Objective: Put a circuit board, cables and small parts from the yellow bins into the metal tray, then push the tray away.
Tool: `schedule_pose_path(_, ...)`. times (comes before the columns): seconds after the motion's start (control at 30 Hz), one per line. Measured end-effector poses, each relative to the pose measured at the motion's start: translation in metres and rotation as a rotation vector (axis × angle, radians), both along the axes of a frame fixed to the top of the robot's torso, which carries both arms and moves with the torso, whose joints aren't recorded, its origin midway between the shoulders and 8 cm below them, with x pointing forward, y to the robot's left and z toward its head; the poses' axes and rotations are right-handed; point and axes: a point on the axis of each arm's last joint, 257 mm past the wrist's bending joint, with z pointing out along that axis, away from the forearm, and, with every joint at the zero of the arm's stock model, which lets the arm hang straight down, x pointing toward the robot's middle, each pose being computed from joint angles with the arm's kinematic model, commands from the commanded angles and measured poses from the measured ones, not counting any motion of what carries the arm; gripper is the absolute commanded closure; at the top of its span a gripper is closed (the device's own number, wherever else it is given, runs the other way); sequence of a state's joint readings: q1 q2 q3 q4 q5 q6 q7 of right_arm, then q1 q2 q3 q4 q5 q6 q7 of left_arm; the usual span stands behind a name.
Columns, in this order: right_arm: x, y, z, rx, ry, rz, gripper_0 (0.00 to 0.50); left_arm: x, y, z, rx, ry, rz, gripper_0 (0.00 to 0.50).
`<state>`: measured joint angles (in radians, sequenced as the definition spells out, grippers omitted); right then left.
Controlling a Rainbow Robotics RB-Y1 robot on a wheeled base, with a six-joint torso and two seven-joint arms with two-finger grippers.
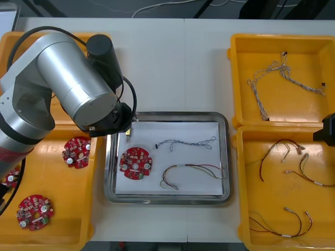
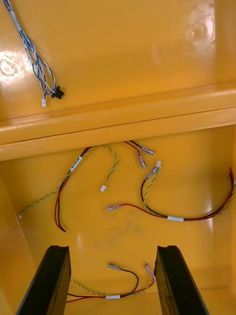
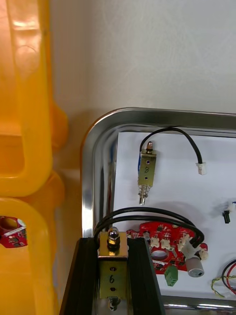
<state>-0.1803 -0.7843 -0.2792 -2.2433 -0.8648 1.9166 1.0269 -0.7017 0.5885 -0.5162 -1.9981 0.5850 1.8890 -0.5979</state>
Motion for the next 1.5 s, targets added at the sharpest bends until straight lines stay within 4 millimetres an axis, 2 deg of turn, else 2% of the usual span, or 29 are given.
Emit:
schedule_pose_path(0.27, 0.000, 0.000, 0.000, 0.000, 0.000, 0.000, 0.000, 0.000, -0.016, -0.011, -0.009, 0.001, -0.036, 0.500)
schedule_pose_path(0.67, 0.000, 0.000, 0.000, 0.000, 0.000, 0.000, 0.000, 0.012, -0.034, -0.044, -0.023, 0.034, -0.010, 0.500)
schedule_pose_path(1.23, 0.000, 0.000, 0.000, 0.000, 0.000, 0.000, 0.000, 0.021, -0.066, -0.054, -0.027, 0.038, -0.042, 0.500)
schedule_pose_path(1.5, 0.000, 0.000, 0.000, 0.000, 0.000, 0.000, 0.000, 0.031, -0.067, -0.062, -0.016, 0.037, -0.022, 0.500)
